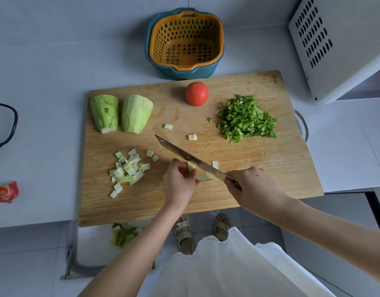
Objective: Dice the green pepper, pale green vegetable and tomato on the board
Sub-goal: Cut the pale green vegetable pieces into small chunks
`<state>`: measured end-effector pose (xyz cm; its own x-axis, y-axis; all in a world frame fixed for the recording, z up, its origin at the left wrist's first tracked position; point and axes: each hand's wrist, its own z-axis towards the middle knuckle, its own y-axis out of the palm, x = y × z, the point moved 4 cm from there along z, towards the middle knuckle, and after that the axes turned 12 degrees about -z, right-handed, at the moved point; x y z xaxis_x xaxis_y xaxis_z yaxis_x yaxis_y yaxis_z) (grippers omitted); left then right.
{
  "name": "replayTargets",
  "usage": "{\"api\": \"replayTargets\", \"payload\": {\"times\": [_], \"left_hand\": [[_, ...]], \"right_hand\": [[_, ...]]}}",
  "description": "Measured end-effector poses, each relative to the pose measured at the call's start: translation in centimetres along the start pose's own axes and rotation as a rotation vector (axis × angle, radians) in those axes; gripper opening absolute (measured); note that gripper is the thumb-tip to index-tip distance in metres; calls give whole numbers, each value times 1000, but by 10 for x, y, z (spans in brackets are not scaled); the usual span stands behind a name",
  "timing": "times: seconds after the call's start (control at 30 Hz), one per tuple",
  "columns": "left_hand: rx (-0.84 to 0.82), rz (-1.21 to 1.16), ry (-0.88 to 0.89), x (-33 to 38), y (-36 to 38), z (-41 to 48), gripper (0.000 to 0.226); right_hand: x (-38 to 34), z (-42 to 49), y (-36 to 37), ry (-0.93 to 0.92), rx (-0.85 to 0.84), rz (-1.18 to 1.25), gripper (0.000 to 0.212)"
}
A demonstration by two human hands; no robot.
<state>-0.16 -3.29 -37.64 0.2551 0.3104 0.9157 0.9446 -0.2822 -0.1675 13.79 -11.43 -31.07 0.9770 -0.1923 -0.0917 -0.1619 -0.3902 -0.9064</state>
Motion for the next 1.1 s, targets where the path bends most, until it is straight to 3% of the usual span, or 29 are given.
{"api": "replayTargets", "payload": {"times": [0.2, 0.57, 0.8, 0.97, 1.1], "left_hand": [[-20, -18, 43, 3, 0, -1, 31], [-12, -20, 19, -3, 1, 1, 25], [-6, -37, 25, -3, 0, 0, 21], [18, -5, 174, -1, 0, -6, 37], [16, 50, 253, -7, 0, -4, 36]], "right_hand": [[-1, 2, 1, -57, 15, -67, 30], [-2, 10, 2, -91, 7, -168, 35], [-7, 35, 19, -67, -33, -68, 27], [5, 18, 10, -83, 10, -70, 28], [8, 10, 2, -91, 2, -114, 27]]}}
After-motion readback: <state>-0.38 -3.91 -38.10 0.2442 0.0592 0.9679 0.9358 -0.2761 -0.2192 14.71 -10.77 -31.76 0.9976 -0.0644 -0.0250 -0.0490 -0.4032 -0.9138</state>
